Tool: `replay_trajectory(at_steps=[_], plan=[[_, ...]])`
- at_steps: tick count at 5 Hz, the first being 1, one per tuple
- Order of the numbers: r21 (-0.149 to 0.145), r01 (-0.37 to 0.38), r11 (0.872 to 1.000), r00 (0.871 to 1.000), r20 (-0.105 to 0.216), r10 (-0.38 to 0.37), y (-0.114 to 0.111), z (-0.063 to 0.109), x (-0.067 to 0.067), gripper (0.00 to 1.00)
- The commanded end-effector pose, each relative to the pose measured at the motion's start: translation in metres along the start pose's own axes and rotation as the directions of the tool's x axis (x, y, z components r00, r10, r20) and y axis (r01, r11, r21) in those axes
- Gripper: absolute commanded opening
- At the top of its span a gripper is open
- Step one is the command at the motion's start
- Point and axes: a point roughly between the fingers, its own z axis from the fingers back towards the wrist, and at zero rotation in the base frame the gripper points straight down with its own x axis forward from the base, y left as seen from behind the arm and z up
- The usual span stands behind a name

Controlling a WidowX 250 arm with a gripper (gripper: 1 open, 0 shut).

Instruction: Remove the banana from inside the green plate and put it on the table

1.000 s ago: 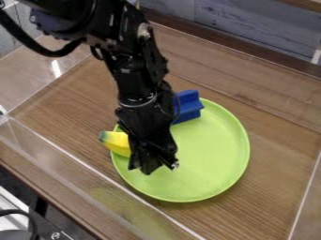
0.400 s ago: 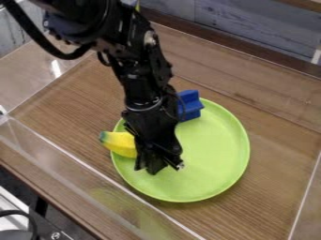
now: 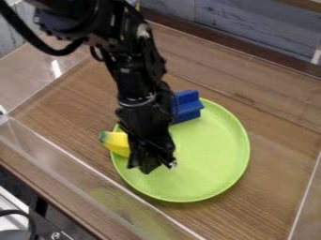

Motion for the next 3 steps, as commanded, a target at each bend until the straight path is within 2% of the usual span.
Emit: replay_trajectory(at_steps=[1,2,3], plan=[[0.022,-0.065,0.998,0.997,0.053,0.064,-0.0011,0.0091,0.0071,0.0],[0.021,-0.131,0.991,0.99,0.064,0.129,-0.0062,0.0088,0.0063,0.0],[0.019,-0.093,0.996,0.994,0.056,0.092,-0.0086,0.0039,0.0046,0.0]])
